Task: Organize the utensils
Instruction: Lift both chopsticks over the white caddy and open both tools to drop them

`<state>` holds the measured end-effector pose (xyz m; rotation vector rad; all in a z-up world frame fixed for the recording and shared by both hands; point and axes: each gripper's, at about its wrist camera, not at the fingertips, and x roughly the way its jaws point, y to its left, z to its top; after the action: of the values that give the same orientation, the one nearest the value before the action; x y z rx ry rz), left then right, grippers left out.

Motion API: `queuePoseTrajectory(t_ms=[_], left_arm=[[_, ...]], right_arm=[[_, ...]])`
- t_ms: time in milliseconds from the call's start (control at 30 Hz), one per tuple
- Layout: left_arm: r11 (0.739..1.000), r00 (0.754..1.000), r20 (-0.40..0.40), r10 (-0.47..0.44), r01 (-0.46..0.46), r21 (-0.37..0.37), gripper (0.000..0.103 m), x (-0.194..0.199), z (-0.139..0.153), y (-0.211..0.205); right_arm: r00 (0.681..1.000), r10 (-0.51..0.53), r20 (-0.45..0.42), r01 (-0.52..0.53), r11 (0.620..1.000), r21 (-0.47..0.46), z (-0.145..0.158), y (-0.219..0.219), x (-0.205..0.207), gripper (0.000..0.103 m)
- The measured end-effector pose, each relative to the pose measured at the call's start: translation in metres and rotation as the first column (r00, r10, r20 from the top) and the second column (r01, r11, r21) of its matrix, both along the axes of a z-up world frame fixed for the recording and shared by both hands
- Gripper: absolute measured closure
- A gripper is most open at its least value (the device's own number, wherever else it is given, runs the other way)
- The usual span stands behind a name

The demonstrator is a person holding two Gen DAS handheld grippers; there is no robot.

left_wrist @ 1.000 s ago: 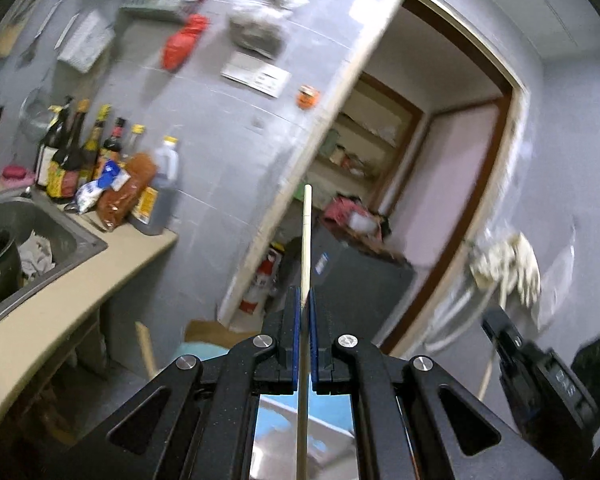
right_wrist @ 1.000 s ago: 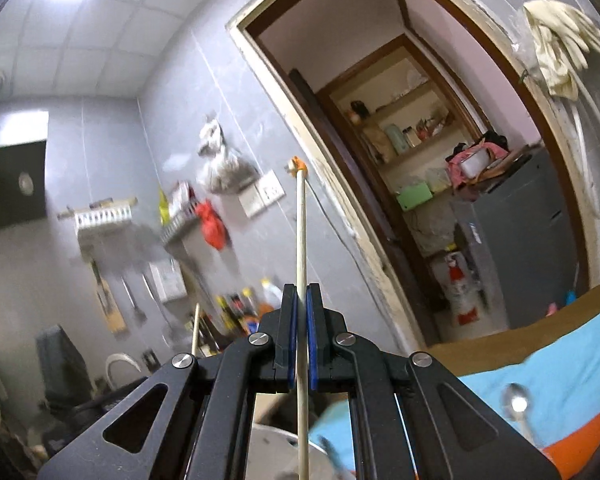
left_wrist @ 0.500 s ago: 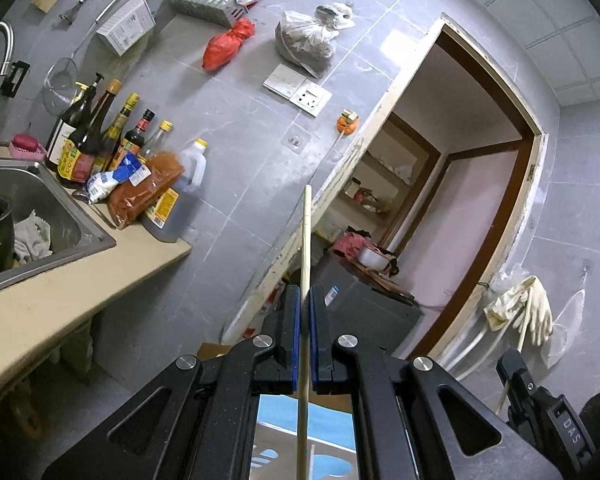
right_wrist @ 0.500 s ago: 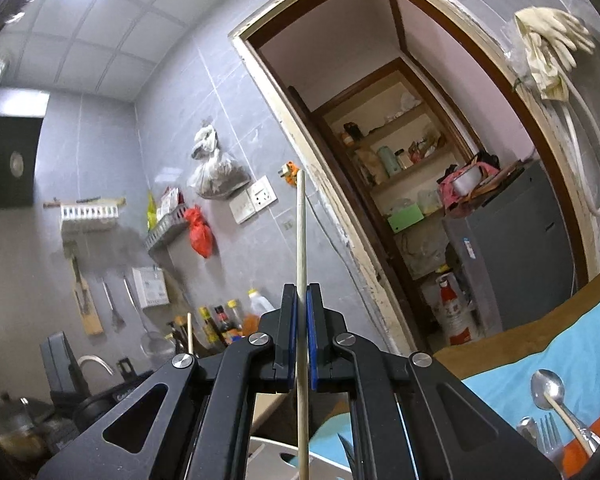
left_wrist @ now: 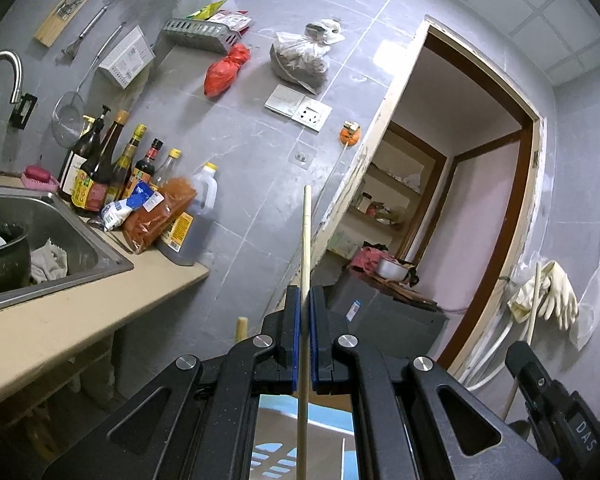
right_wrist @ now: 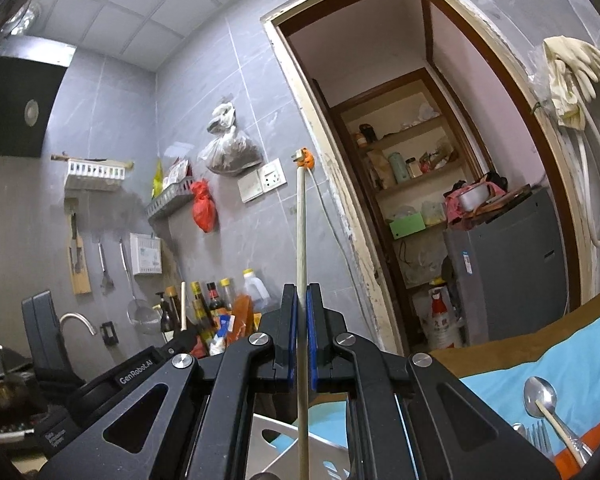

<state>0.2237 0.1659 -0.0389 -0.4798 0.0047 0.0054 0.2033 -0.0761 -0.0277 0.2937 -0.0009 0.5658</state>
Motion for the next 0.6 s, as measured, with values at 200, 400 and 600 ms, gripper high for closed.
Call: queuePoseTrajectory(t_ms=[200, 400, 600], left_arm=[[0.999, 1.000, -0.020, 0.006, -0.005, 0.046, 0.101, 0.003, -0.007, -0.009], [0.998, 0.999, -0.053, 0.002, 0.002, 0.070, 0.101, 0.003, -0.013, -0.012], [0.997, 0.996, -0.083, -0.020, 0.026, 0.069, 0.101, -0.002, -0.014, -0.011]], right_arm=[[1.000, -0.007, -0.012, 0.007, 1.000, -0.003, -0.003, -0.003, 0.001, 0.100], [1.000, -0.006, -0.031, 0.005, 1.000, -0.025, -0.005, -0.001, 0.001, 0.097], [0.999, 0.001, -0.044, -0.003, 0.999, -0.053, -0.003, 0.001, 0.001, 0.096]])
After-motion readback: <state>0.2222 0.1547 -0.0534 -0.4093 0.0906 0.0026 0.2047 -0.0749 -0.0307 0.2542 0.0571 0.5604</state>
